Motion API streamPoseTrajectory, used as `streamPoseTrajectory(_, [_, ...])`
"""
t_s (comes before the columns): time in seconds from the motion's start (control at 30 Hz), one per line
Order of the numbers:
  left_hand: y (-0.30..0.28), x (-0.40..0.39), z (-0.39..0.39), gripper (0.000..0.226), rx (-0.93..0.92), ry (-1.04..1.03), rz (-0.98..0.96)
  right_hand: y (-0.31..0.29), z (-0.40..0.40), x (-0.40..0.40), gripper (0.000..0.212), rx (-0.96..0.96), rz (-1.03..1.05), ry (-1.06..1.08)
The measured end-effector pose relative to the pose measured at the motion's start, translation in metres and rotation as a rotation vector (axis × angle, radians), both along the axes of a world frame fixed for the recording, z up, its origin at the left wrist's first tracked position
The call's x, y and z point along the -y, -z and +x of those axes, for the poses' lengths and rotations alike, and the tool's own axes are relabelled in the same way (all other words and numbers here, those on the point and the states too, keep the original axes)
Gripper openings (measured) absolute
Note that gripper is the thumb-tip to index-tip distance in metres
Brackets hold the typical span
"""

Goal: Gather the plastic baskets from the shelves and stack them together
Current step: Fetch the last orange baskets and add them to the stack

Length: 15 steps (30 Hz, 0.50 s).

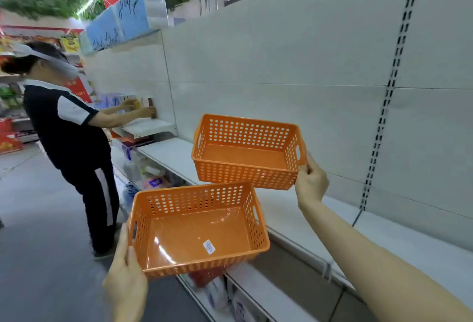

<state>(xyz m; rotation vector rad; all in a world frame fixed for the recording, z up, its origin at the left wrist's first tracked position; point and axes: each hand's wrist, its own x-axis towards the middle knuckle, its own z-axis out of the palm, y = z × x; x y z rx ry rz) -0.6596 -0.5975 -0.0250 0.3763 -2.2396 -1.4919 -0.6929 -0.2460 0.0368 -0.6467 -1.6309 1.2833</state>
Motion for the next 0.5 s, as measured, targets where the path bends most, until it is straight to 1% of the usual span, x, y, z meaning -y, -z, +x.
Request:
streamPoseTrajectory(0.13, [0.006, -0.030, 0.066, 0.047, -0.019, -0.004, -0.024, 0.004, 0.079, -0.027, 0.044, -0.055, 0.029, 0.024])
streamPoseTrajectory(0.23, [0.015, -0.048, 0.110, 0.047, 0.020, 0.026, -0.074, 0.012, 0.142, -0.048, 0.041, -0.055, 0.050, 0.058])
streamPoseTrajectory(0.33, [0.017, -0.067, 0.148, 0.047, 0.043, 0.089, -0.105, 0.013, 0.205, -0.064, 0.040, -0.028, 0.076, 0.094])
streamPoseTrajectory(0.5, [0.000, -0.096, 0.194, 0.045, 0.029, 0.279, -0.119, 0.013, 0.295, -0.079, 0.041, -0.018, 0.046, 0.229])
